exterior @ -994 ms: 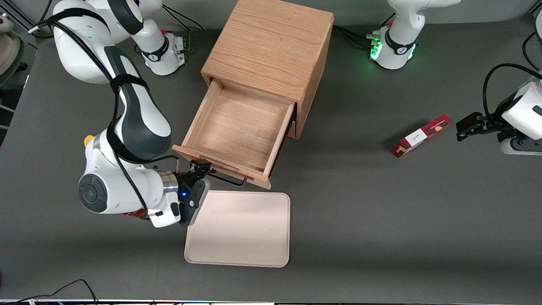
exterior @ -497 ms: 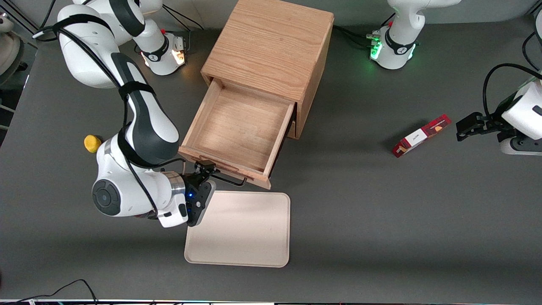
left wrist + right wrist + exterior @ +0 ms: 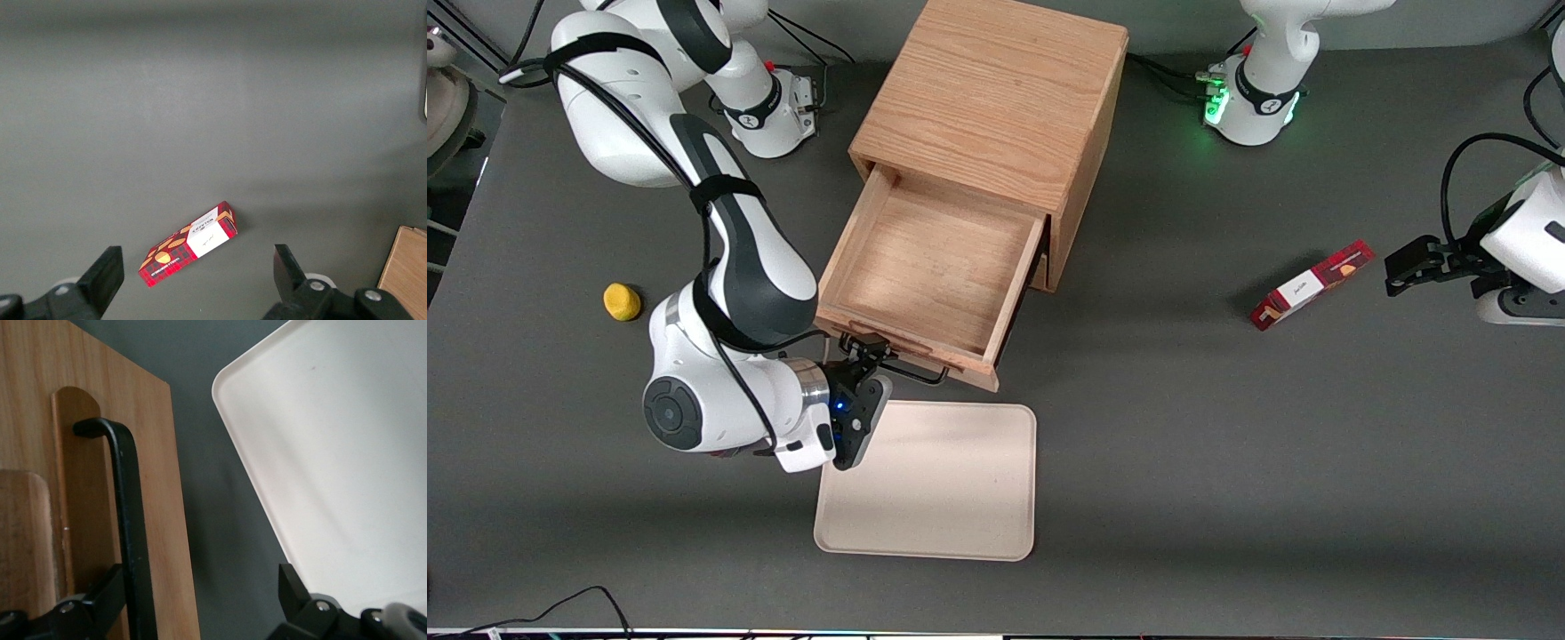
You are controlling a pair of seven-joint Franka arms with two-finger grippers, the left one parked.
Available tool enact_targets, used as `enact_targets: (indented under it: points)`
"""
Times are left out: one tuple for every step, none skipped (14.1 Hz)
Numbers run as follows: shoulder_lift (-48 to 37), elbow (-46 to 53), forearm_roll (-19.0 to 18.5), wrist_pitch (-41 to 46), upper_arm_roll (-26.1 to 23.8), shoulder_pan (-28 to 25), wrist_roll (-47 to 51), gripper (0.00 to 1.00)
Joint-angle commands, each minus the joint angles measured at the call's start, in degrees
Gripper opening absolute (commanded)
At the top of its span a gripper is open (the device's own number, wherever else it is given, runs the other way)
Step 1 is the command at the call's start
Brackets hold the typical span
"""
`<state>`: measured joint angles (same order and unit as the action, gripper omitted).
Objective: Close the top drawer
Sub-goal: 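Push the drawer front with the right gripper into the cabinet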
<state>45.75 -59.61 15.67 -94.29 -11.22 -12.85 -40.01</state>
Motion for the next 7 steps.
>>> enact_targets:
  points:
    - [-5.8, -8.4, 1.7, -1.9, -0.8, -0.2, -0.6, 1.0]
    - [-7.1, -10.2, 1.7, -2.8, -0.8, -0.2, -0.6, 1.0]
    - [-8.4, -12.2, 1.8, -3.7, -1.2, -0.2, -0.6, 1.0]
    - [-9.4, -14.2, 1.8, -4.9, -1.7, -0.2, -0.6, 1.0]
    - [-10.5, -16.0, 1.9, -6.1, -1.8, -0.2, -0.5, 1.0]
    - [-11.5, -18.0, 1.9, -7.2, -2.0, -0.2, -0.3, 1.0]
    - [-12.3, -19.6, 2.0, -8.2, -2.8, 0.0, 0.4, 1.0]
